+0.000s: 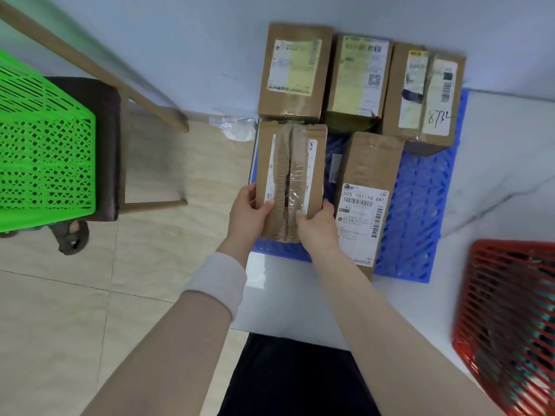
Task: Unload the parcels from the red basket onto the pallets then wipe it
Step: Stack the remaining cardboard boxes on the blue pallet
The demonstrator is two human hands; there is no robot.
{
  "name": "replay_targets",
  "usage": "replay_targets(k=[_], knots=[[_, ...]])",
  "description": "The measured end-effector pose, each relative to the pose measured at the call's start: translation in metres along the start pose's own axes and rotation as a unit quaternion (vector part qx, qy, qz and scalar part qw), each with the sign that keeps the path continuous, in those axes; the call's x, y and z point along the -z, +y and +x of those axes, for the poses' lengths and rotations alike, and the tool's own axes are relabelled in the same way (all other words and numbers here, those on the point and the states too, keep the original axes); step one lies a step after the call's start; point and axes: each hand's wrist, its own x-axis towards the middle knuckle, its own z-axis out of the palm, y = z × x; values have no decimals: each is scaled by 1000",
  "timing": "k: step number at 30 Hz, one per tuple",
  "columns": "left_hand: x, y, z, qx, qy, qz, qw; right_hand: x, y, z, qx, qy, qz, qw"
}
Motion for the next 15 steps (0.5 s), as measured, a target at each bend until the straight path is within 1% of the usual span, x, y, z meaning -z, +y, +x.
replay_targets(k=[2,4,7,9,12,15], knots=[[-2,4,-2,-1,4,22,1000,3,0,-7,25,-12,-19,999],[-4,10,-9,-10,19,46,999,11,-2,-22,71,-14,-21,997],[-6,28,-35,-56,59,98,992,33,-2,-60,140,2,-14,990],[-8,42,-63,-92,69,109,987,54,4,-89,165,29,-26,985],[-18,58,-118,-142,53,142,978,93,19,-127,167,65,-49,983],[-43,67,-174,-203,5,181,962,139,39,-161,201,91,-99,970]])
